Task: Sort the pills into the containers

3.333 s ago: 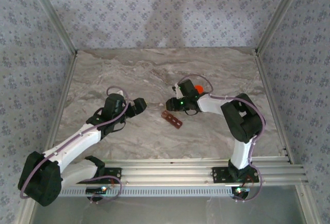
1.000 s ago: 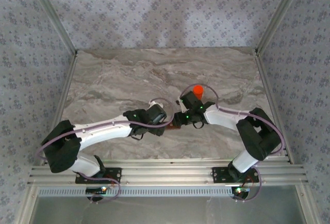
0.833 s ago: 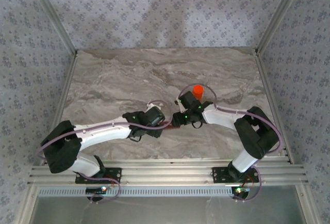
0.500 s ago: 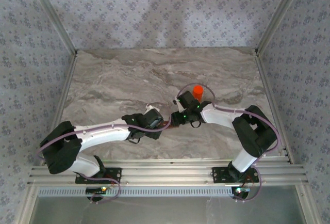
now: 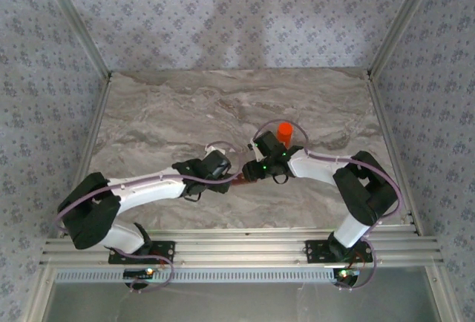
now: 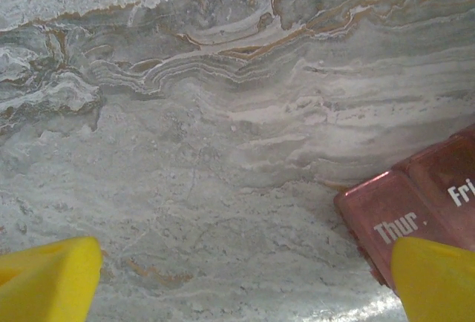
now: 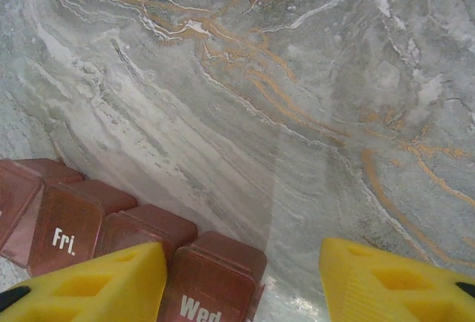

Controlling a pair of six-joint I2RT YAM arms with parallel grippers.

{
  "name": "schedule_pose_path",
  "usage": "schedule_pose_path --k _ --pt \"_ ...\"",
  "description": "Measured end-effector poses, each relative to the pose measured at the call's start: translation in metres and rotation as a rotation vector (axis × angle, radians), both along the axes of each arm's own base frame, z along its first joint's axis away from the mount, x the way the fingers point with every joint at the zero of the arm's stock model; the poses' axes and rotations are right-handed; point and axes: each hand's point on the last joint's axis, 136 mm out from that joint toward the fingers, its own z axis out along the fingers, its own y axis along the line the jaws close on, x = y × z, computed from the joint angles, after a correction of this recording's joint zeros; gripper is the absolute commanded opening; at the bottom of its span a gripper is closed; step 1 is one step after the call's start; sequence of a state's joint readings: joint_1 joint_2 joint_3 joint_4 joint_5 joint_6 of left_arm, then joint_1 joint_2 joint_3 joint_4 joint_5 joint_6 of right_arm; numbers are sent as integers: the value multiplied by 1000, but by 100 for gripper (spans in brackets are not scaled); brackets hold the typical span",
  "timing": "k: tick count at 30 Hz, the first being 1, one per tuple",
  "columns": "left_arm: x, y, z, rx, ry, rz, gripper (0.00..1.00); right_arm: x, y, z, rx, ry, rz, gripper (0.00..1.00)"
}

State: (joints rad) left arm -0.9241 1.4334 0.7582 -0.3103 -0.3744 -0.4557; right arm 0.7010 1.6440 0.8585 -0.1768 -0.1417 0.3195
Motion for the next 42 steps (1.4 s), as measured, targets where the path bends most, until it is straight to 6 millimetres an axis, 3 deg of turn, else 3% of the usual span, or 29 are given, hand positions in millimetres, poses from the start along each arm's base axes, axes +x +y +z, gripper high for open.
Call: schedule_pose_path --k 7,13,20,26,42 --pt "-7 -1 -2 -22 7 -20 99 0 1 0 2 2 2 58" --pt "-23 -17 5 -63 18 -92 99 0 1 -1 4 1 2 57" --pt "-34 -19 -7 -47 48 -113 99 2 4 0 13 -4 5 57" --pt "-32 -14 -19 -9 59 -92 99 2 4 0 15 -3 6 56" --pt "-5 12 -18 -6 49 18 99 2 8 -1 32 -4 15 54"
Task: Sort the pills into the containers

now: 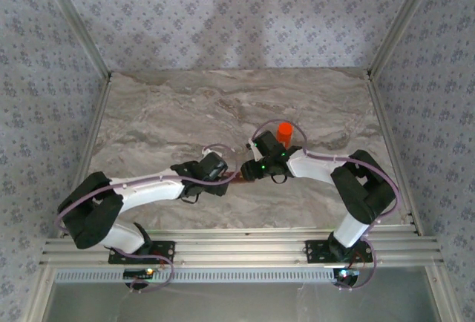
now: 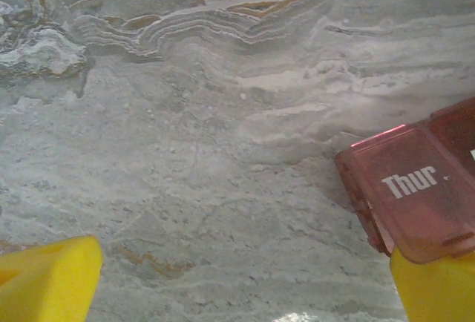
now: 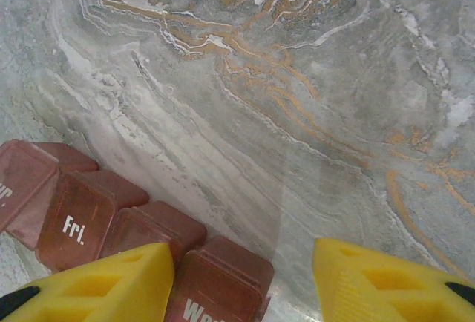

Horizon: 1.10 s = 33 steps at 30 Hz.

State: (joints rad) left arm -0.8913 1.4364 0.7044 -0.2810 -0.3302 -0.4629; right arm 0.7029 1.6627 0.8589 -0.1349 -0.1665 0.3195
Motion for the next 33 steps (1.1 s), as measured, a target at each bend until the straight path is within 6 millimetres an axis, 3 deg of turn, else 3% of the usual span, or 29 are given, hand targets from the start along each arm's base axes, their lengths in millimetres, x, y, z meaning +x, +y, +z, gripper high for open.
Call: schedule_pose_path --k 7,18,28,33 --pt "12 7 4 -8 -14 31 99 1 2 -1 8 -1 4 53" --pt "44 3 28 -61 -72 53 99 2 6 -1 20 -5 9 53" --pt "57 -3 6 -55 -37 53 99 2 7 -1 23 -5 11 53" --pt "59 -7 5 -74 -37 46 99 2 7 -1 23 -4 12 52"
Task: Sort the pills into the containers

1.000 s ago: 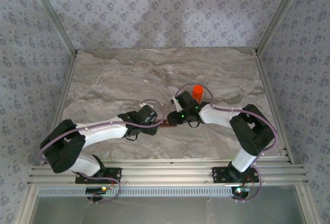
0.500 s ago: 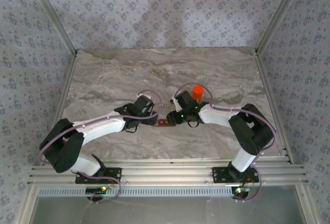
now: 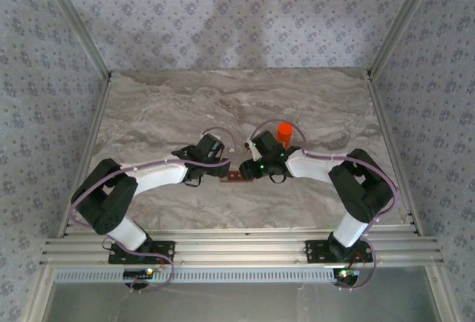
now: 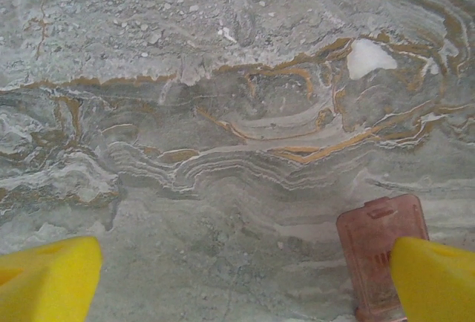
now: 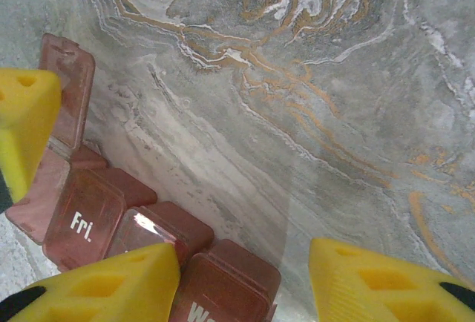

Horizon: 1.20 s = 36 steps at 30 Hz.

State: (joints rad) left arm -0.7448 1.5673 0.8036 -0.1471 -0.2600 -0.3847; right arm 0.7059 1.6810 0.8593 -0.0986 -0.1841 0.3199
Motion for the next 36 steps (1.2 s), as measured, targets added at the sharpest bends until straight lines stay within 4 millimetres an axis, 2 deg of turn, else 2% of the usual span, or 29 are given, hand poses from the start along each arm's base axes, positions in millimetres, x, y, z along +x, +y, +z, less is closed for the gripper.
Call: schedule_pose_path --k 7,10,13,17,20,22,25,28,31,36 --pt "2 -3 3 -23 -7 -4 99 1 1 1 1 3 2 53" --pt "2 -5 11 -44 -14 -9 99 0 1 2 -6 11 0 55" --pt "5 -7 35 -91 -45 0 99 -1 -2 3 -20 28 -3 56" --pt "17 -4 85 -202 -116 59 99 -4 -10 12 -36 58 -16 58" --pt "25 3 122 -287 -163 113 99 1 -14 39 -10 35 -33 59" --pt "26 8 143 -337 -185 142 99 9 -15 66 26 -5 -51 60" --pt "25 12 164 -399 -193 180 99 25 -19 111 76 -85 -90 62" --pt "24 14 181 -453 -185 219 99 43 -35 143 86 -156 -160 68" --pt "26 16 200 -517 -178 278 99 66 -63 162 55 -212 -261 70" --pt "24 19 229 -631 -165 381 99 99 -115 160 -45 -230 -423 72"
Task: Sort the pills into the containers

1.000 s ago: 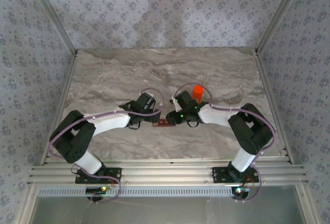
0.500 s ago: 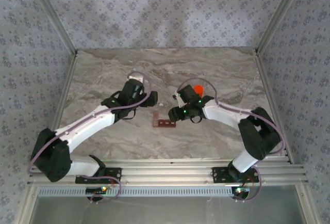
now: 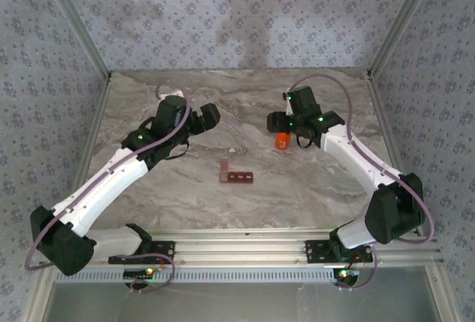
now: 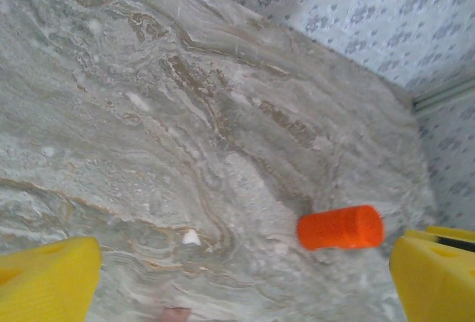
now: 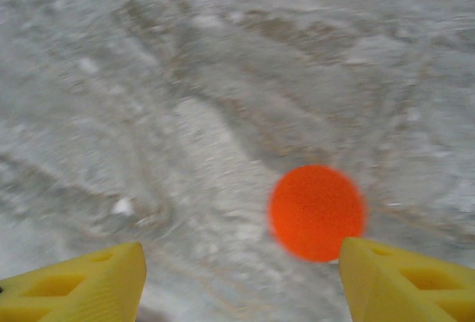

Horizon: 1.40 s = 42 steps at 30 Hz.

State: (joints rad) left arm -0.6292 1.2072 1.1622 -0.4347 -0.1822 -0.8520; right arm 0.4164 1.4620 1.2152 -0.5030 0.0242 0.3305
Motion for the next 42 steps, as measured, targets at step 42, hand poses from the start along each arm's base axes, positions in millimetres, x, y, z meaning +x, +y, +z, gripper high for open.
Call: schedule_pose_path --k 42 --pt "-9 -9 55 -155 26 87 99 34 -16 -95 -155 204 -63 64"
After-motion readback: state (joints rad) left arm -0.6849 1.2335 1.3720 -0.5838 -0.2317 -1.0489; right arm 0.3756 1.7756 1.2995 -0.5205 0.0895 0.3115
